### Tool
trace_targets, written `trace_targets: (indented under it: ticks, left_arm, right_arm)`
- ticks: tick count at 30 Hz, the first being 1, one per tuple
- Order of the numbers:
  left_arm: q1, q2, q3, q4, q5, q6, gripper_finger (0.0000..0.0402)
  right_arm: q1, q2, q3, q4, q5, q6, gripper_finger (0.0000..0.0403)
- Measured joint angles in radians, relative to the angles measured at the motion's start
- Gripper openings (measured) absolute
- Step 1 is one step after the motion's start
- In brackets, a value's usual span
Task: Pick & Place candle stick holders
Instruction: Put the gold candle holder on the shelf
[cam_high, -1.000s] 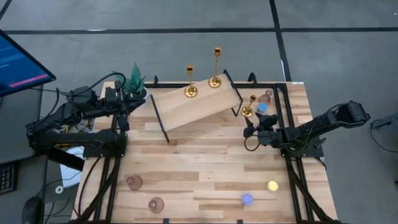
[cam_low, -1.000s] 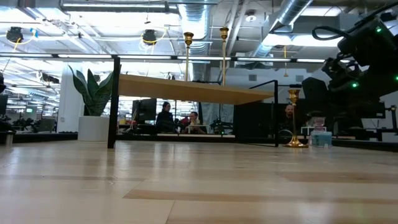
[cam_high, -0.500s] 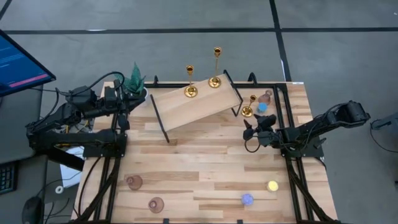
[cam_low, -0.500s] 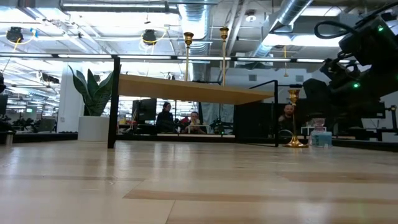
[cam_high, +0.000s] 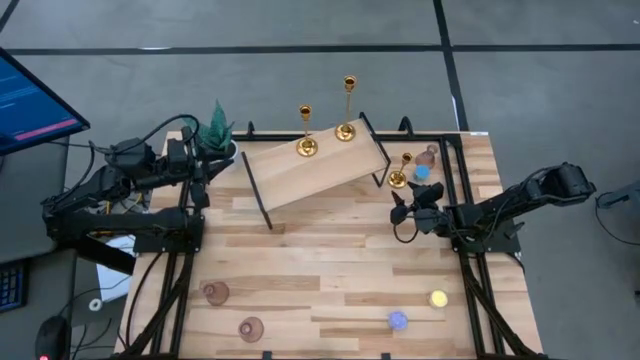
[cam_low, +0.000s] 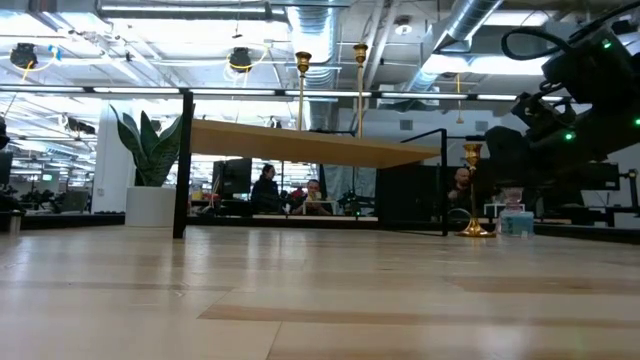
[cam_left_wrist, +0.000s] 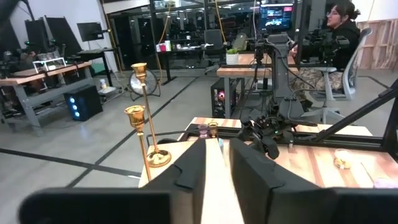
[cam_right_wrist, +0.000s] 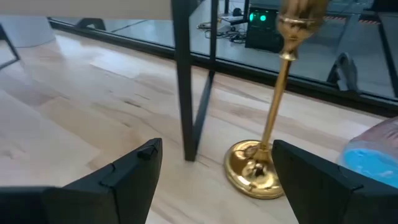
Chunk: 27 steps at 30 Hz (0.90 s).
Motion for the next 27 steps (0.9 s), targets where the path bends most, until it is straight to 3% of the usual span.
trace_targets:
  ticks: [11,17,27]
  left_arm:
    - [0.000,0.000,0.000,0.004,0.000,-0.052,0.0162]
    - [0.000,0.000,0.000,0.004,0.000,-0.052,0.0168]
    - [0.000,0.000,0.000,0.003,0.000,-0.045,0.0164]
  right_arm:
    - [-0.031,0.000,0.000,0.001,-0.004,-0.064,0.0295]
    - [-0.054,0.000,0.000,0.021,0.000,-0.103,0.0296]
    - [-0.207,0.000,0.042,0.051,-0.049,-0.237,0.0296]
